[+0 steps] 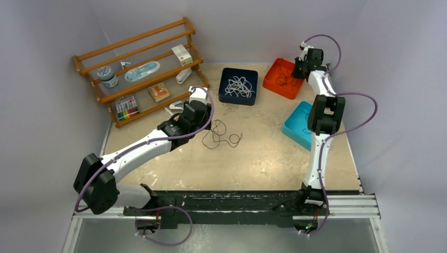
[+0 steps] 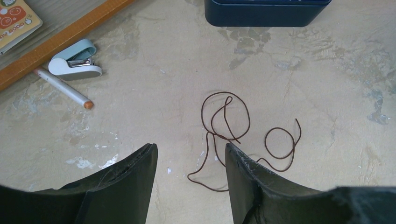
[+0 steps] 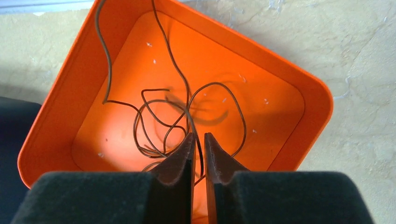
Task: Untangle the cables
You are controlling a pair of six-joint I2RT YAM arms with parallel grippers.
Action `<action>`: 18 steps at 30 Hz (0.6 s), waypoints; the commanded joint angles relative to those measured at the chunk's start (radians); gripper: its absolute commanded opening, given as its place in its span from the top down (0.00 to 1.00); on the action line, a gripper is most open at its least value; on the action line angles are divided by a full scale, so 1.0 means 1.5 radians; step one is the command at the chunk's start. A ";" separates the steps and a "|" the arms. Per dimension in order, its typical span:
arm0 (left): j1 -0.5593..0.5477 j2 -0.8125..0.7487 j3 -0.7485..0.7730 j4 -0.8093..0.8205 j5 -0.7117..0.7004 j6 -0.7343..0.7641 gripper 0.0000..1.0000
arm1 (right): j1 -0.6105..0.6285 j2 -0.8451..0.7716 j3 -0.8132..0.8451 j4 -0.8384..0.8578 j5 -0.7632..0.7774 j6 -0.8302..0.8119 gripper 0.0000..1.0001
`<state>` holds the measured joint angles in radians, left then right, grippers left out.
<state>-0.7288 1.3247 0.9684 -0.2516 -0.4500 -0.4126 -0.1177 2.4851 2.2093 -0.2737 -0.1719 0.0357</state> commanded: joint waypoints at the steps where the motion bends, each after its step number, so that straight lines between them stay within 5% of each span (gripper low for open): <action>1: 0.002 -0.007 -0.003 0.028 -0.006 -0.015 0.46 | 0.008 -0.059 -0.030 0.049 -0.015 -0.006 0.83; 18: 0.001 -0.015 -0.014 0.036 -0.004 -0.019 0.45 | 0.008 -0.226 -0.179 0.166 -0.024 -0.004 0.66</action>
<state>-0.7288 1.3239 0.9524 -0.2424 -0.4503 -0.4274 -0.1112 2.2078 1.9568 -0.0906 -0.1703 0.0341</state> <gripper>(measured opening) 0.546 0.327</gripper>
